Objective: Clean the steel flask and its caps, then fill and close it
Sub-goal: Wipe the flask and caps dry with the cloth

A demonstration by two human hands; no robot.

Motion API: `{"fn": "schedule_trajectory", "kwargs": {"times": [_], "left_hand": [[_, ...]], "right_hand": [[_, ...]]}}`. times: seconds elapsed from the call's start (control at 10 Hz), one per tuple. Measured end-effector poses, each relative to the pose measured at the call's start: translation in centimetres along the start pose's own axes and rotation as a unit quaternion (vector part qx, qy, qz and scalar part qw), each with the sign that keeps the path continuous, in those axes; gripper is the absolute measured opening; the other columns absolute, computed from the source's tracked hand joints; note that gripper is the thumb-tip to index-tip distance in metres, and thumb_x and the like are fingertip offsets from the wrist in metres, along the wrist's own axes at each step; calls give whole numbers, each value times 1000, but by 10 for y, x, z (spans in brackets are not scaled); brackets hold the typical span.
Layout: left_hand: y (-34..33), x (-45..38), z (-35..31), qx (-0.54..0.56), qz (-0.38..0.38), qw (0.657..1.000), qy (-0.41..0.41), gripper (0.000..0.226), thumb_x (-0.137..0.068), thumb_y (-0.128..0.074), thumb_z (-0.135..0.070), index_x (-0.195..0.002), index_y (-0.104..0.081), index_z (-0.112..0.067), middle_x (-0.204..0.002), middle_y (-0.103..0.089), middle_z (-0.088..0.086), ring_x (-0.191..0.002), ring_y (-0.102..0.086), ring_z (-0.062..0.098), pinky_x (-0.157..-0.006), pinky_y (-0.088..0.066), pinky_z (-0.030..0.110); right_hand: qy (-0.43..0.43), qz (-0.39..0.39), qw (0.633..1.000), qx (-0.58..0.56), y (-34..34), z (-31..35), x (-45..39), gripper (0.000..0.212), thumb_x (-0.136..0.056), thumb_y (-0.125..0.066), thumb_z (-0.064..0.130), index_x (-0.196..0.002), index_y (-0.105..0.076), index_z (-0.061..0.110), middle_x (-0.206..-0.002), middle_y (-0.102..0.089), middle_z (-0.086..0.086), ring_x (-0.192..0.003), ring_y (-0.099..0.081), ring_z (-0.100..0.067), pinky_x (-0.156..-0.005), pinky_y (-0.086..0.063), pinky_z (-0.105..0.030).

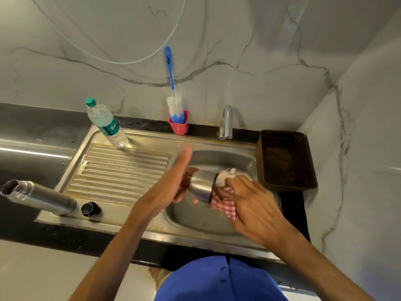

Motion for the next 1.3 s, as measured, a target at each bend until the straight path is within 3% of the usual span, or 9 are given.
{"fn": "schedule_trajectory", "kwargs": {"times": [0.1, 0.2, 0.4, 0.5, 0.6, 0.8, 1.0, 1.1, 1.3], "left_hand": [[-24, -3, -1, -69, -56, 995, -35, 67, -87, -31, -89, -122, -71, -47, -133, -72, -6, -125, -65, 10, -114, -45, 44], [-32, -17, 11, -56, -144, 981, -116, 48, -103, -53, -63, -94, -82, -26, -96, -81, -6, -96, -74, 12, -100, -54, 43], [-33, -23, 34, -86, -185, 904, -375, 44, -107, -45, -35, -91, -67, -1, -78, -68, -1, -67, -66, 14, -60, -49, 25], [-22, -18, 40, -99, -112, 929, -338, 56, -107, -43, -59, -111, -64, -6, -83, -68, -7, -69, -66, 12, -62, -50, 22], [-10, -7, 44, -66, 9, 984, -164, 76, -92, -41, -85, -115, -68, -18, -84, -77, 6, -55, -66, 28, -52, -50, 30], [-29, -6, 20, 56, -44, 997, 30, 108, -82, -22, -95, -90, -75, -2, -72, -72, 16, -55, -63, 23, -51, -48, 27], [-47, -26, 8, 57, -70, 994, -66, 55, -98, -57, -61, -110, -66, -8, -92, -74, 7, -81, -71, 17, -76, -57, 27], [-42, -22, 16, -10, -24, 991, -129, 50, -101, -55, -58, -106, -56, -8, -92, -64, 1, -82, -64, 15, -71, -54, 35], [-25, 2, -2, -52, 31, 958, -279, 42, -105, -50, -44, -139, -47, -21, -128, -57, -26, -119, -63, 7, -87, -58, 22]], "right_hand": [[3, 4, 995, 99, -4, 5, -4, 45, -88, -62, 36, -131, -50, 26, -127, -61, -5, -102, -63, -23, -78, -57, -38], [-73, -17, 992, -105, -8, 11, -4, 25, -89, -63, 32, -114, -60, 29, -108, -67, 4, -82, -66, -19, -66, -55, -34], [-324, 176, 594, -715, 6, 15, -12, 36, -72, -56, 16, -101, -62, -5, -72, -63, -3, -55, -47, -13, -52, -43, -25], [-327, 171, 642, -672, 15, 20, -4, 29, -76, -61, 20, -101, -66, 6, -74, -68, 3, -61, -60, -12, -57, -46, -25], [-108, 23, 982, -154, 18, 3, 0, 24, -95, -58, 31, -116, -65, 22, -98, -69, 7, -79, -68, -12, -64, -46, -24], [32, -11, 982, 187, 5, -6, -3, 57, -81, -64, 34, -136, -48, 29, -118, -58, -10, -93, -60, -29, -72, -47, -44], [-133, 22, 990, -26, -4, 6, -3, 24, -85, -57, 33, -104, -70, 24, -97, -69, 0, -71, -61, -17, -66, -44, -29], [-317, 82, 843, -427, 6, 5, -5, 7, -82, -58, 16, -82, -65, 18, -64, -62, 12, -52, -49, -4, -52, -39, -22], [-249, 79, 393, -882, 22, 9, -9, 43, -74, -50, 10, -115, -49, -2, -70, -44, -11, -40, -33, -12, -42, -21, -28]]}}
Point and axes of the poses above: each hand's wrist, its own x-axis away from the middle knuckle, its own y-axis out of the back of the hand, z = x × y, the point moved 1 cm from there along -x, towards the middle knuckle
